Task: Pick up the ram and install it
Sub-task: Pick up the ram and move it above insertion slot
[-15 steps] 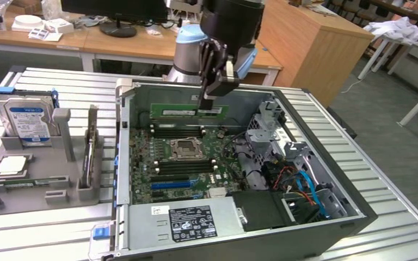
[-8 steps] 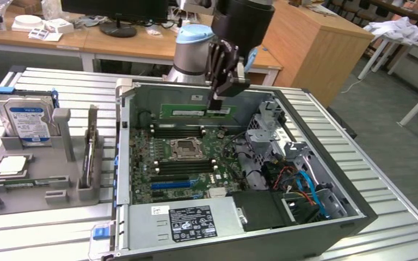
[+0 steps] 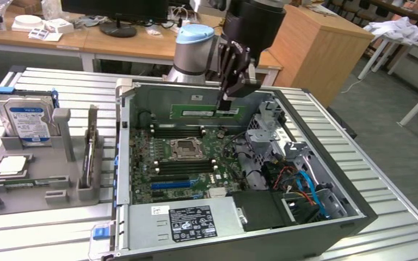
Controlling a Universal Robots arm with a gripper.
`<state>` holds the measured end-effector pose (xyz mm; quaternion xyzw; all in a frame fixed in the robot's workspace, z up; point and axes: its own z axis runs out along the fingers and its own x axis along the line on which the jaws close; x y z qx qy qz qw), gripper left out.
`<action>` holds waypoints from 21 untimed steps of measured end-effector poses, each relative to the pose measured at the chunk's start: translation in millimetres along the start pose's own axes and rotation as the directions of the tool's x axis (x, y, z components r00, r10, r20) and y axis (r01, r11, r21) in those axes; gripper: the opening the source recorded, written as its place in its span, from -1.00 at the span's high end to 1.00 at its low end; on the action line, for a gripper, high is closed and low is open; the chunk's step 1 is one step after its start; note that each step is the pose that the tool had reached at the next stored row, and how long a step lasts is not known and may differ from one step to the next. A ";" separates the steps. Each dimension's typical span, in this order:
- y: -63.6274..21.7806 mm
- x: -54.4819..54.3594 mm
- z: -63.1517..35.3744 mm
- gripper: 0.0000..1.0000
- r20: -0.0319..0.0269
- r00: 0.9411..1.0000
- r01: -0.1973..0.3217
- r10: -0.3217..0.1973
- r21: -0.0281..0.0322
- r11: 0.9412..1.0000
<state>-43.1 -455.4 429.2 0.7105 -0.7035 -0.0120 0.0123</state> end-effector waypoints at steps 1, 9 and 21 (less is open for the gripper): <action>-0.4 0.0 0.0 0.76 0.000 1.000 0.000 0.000 0.000 1.000; -0.6 -3.3 0.3 0.76 0.000 1.000 0.000 0.000 0.000 1.000; -0.9 -31.2 2.8 0.76 0.000 1.000 -0.001 0.001 0.001 1.000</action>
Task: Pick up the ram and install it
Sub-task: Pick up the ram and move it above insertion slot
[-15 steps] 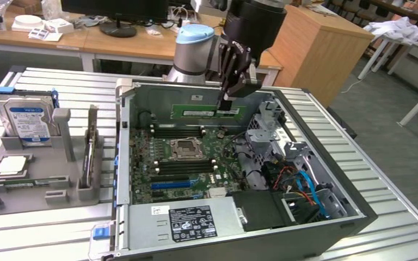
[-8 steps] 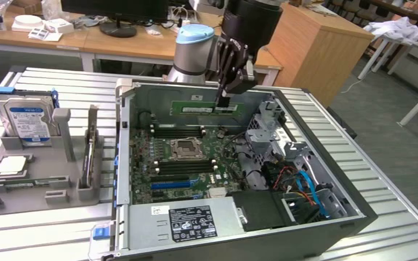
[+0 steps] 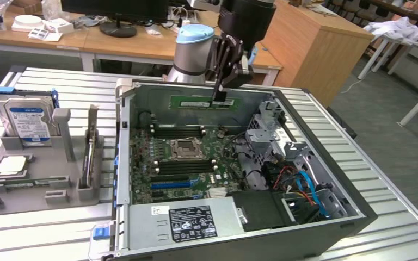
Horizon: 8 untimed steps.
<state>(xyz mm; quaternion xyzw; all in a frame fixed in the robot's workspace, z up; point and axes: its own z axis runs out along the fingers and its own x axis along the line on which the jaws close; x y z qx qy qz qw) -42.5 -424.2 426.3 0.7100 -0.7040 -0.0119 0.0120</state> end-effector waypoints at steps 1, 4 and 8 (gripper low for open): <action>0.0 -1.8 0.2 0.76 0.000 1.000 0.000 0.000 0.000 1.000; -0.1 -7.0 0.8 0.76 0.000 1.000 -0.001 0.001 0.000 1.000; -0.2 -12.6 1.5 0.76 0.000 1.000 -0.001 0.001 0.000 1.000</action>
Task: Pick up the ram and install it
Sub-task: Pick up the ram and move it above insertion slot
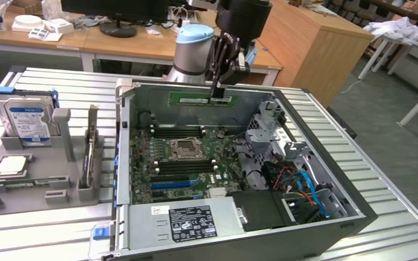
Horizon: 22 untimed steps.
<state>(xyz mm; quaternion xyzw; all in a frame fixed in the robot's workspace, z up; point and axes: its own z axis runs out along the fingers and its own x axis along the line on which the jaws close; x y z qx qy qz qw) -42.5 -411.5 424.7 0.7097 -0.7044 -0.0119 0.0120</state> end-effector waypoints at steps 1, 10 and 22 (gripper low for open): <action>0.0 -1.3 0.2 0.76 0.000 1.000 0.000 0.000 0.000 1.000; -0.2 -8.3 1.1 0.76 0.000 1.000 -0.001 0.001 0.000 1.000; -0.4 -7.4 9.3 0.76 0.012 1.000 -0.001 0.001 0.000 1.000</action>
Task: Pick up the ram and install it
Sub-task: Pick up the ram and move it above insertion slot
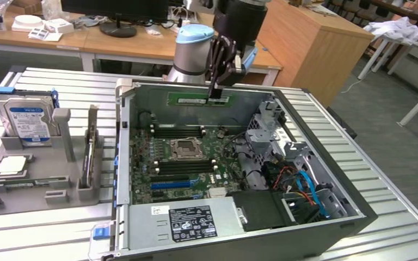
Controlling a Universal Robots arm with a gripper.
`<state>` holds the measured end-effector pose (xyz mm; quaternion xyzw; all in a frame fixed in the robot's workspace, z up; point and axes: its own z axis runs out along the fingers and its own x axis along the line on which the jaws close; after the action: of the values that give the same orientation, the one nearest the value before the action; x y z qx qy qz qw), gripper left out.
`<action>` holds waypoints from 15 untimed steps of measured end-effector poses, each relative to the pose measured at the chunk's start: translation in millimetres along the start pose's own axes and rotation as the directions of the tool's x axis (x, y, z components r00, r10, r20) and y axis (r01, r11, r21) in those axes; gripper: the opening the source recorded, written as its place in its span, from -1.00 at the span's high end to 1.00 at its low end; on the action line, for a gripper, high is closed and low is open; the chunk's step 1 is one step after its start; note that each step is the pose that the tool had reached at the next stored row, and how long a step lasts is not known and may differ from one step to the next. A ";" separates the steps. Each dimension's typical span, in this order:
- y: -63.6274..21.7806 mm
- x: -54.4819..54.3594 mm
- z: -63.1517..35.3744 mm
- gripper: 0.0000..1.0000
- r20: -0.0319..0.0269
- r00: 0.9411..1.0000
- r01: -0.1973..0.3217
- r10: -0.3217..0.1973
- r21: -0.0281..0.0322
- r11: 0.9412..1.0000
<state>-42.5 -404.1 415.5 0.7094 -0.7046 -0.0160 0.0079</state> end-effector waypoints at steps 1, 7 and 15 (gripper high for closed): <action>0.0 0.0 1.5 0.76 0.002 1.000 0.000 0.000 0.000 1.000; -0.3 0.1 9.9 0.76 0.003 1.000 -0.001 0.001 0.000 1.000; -0.6 0.3 19.2 0.76 0.004 1.000 -0.005 0.005 0.000 1.000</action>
<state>-42.5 -404.2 396.3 0.7075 -0.7065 -0.0172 0.0066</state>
